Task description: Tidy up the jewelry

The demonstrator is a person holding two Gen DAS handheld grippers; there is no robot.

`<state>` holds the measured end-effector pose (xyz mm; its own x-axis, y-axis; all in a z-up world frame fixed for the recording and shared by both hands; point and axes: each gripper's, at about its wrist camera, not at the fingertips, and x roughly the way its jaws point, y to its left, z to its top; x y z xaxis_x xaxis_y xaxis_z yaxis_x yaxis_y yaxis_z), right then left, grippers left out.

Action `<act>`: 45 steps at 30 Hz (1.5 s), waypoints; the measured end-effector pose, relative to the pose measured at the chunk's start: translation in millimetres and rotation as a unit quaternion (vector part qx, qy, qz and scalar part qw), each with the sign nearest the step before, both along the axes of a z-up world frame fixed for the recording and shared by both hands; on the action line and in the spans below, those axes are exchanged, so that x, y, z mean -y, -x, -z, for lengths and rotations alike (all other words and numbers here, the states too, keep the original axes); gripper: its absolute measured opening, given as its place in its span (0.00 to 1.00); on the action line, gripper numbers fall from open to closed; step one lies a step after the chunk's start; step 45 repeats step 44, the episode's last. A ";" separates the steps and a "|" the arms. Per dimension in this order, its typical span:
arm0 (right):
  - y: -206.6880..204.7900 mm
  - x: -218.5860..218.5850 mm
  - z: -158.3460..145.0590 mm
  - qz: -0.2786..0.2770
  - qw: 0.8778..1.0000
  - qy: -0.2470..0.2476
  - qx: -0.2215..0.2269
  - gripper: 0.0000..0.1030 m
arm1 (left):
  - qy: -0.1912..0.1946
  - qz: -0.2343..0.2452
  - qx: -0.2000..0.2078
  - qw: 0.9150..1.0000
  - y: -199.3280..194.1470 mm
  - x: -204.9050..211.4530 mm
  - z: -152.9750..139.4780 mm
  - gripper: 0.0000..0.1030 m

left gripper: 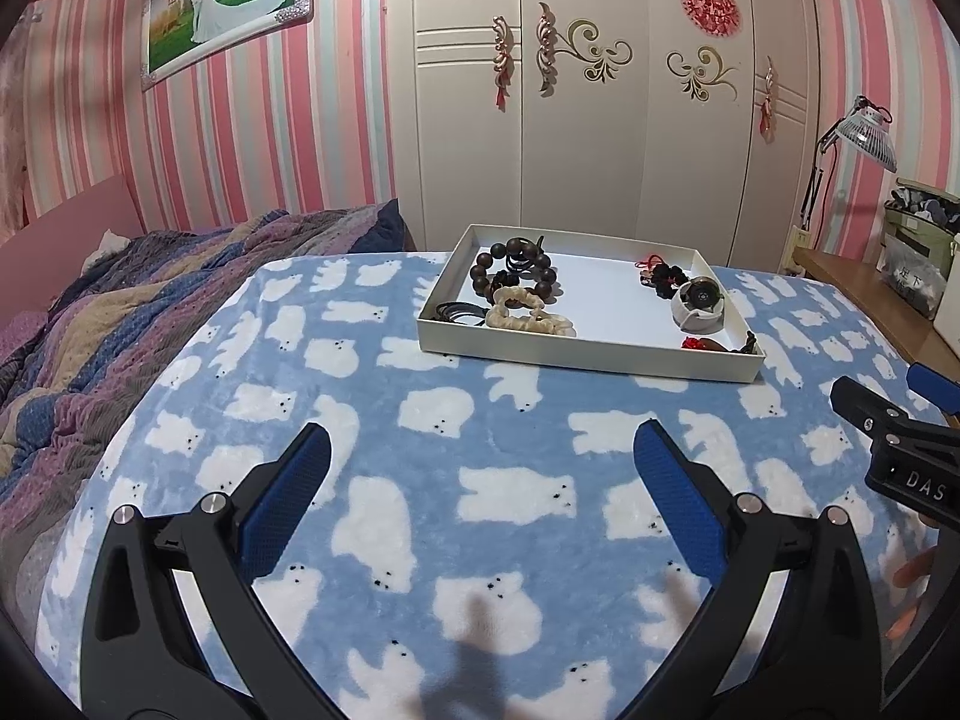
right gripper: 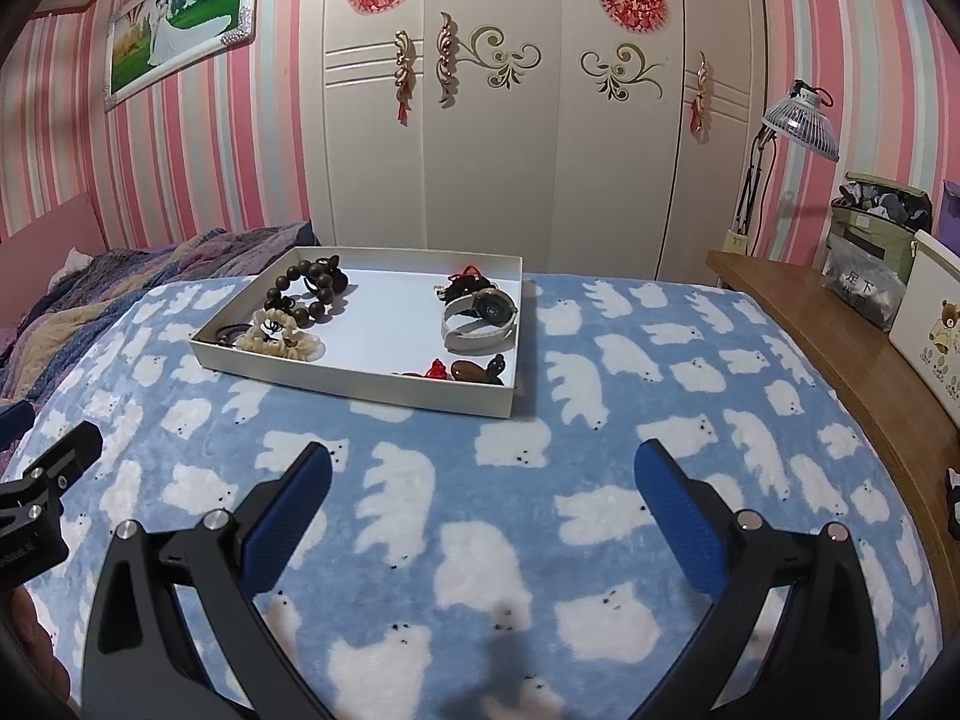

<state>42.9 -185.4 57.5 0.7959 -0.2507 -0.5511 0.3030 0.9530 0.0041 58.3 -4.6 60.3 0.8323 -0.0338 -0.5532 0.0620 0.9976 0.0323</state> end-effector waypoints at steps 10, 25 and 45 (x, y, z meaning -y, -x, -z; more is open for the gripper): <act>-0.3 0.7 -0.9 -0.001 1.000 0.001 -0.001 0.98 | -0.003 0.000 0.001 1.000 0.7 0.5 -0.1 0.97; -0.6 0.3 -1.1 -0.001 1.000 0.002 0.000 0.98 | -0.006 -0.001 0.000 1.000 -1.1 0.3 0.6 0.97; -0.1 -0.2 -0.7 0.000 1.000 0.002 -0.001 0.98 | -0.008 0.001 -0.005 1.000 -4.8 0.1 2.6 0.97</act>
